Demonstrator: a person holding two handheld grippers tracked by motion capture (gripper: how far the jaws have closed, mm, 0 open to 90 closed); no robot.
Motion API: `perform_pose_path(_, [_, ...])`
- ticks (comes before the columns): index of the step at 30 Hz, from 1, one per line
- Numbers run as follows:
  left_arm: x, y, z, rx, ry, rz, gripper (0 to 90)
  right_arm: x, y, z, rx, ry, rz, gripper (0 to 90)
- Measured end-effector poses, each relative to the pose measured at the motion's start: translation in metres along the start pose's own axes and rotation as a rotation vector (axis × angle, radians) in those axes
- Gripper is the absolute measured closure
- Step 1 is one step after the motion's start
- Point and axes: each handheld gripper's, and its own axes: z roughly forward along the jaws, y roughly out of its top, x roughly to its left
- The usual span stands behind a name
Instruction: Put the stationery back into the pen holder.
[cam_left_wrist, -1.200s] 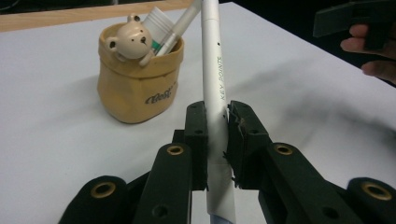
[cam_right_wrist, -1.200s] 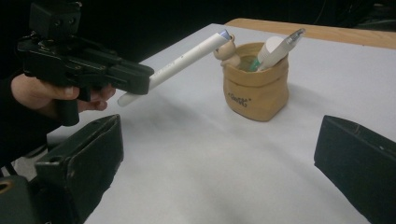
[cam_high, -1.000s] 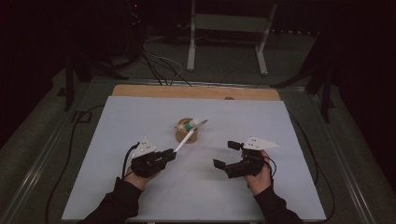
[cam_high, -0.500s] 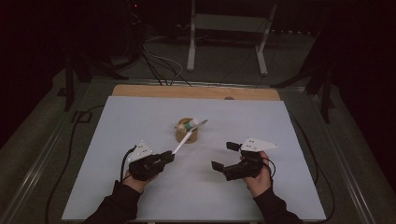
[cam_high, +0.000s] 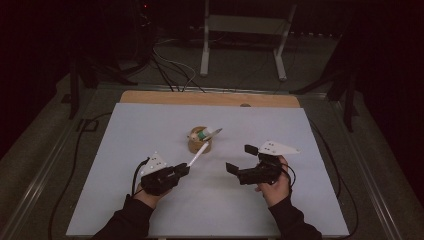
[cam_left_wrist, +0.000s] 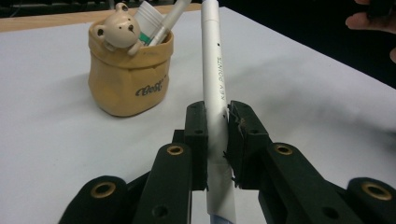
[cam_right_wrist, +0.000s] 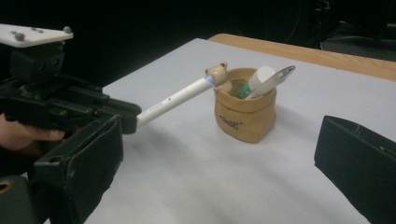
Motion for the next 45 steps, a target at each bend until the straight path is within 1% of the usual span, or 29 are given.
perform_pose_path(3, [-0.002,0.0,0.001,0.001,0.0,0.002,79.3,0.0,0.002,0.002,0.007,-0.003,0.012,1.2])
perform_pose_path(4, [-0.002,0.0,0.002,0.001,-0.001,0.003,79.3,0.001,0.004,0.005,0.017,-0.017,0.016,0.0])
perform_pose_path(7, [-0.003,0.0,0.002,0.003,0.002,0.007,79.3,0.003,0.005,0.007,0.014,-0.028,0.021,0.0])
perform_pose_path(12, [-0.003,0.0,0.002,0.002,-0.002,0.008,79.3,0.005,0.007,0.014,0.007,-0.02,0.04,0.0])
perform_pose_path(13, [-0.004,0.0,0.003,0.001,-0.002,0.007,79.3,0.006,0.007,0.016,0.005,-0.022,0.048,0.0])
perform_pose_path(14, [-0.004,0.0,0.003,-0.001,-0.002,0.007,79.3,0.007,0.008,0.021,0.008,-0.052,0.073,0.0])
perform_pose_path(15, [-0.003,0.0,0.002,-0.002,-0.001,0.006,79.3,0.008,0.008,0.023,0.01,-0.054,0.087,0.0])
perform_pose_path(20, [-0.004,0.0,0.002,-0.003,-0.002,0.012,79.3,0.009,0.008,0.032,0.024,-0.039,0.141,0.0])
perform_pose_path(24, [-0.004,0.0,0.002,-0.007,-0.001,0.012,79.3,0.01,0.008,0.039,0.028,-0.009,0.183,0.0])
perform_pose_path(28, [-0.005,0.001,0.001,-0.011,-0.004,0.018,79.3,0.011,0.006,0.046,0.04,0.034,0.221,0.1])
perform_pose_path(29, [-0.005,0.001,0.001,-0.012,-0.006,0.019,79.3,0.011,0.005,0.047,0.043,0.036,0.23,3.0])
perform_pose_path(30, [-0.005,0.001,0.001,-0.012,-0.006,0.019,79.3,0.011,0.005,0.047,0.043,0.036,0.23,3.0])
perform_pose_path(34, [-0.006,0.001,0.001,-0.017,-0.011,0.024,79.3,0.011,0.004,0.052,0.065,0.077,0.271,9.0])
perform_pose_path(35, [-0.007,0.001,0.001,-0.017,-0.015,0.027,79.3,0.011,0.003,0.053,0.068,0.081,0.278,9.9])
perform_pose_path(36, [-0.007,0.001,0.001,-0.017,-0.015,0.029,79.3,0.011,0.003,0.054,0.075,0.084,0.288,15.4])
perform_pose_path(41, [-0.008,0.001,0.001,-0.024,-0.026,0.036,79.4,0.012,0.001,0.057,0.108,0.091,0.331,23.9])
perform_pose_path(42, [-0.008,0.001,0.001,-0.027,-0.027,0.036,79.4,0.011,0.001,0.057,0.113,0.096,0.343,27.0])
perform_pose_path(44, [-0.008,0.001,0.001,-0.03,-0.035,0.035,79.4,0.011,0.001,0.058,0.118,0.095,0.351,28.5])
perform_pose_path(45, [-0.008,0.001,0.001,-0.035,-0.037,0.036,79.4,0.01,0.0,0.059,0.123,0.102,0.367,31.5])
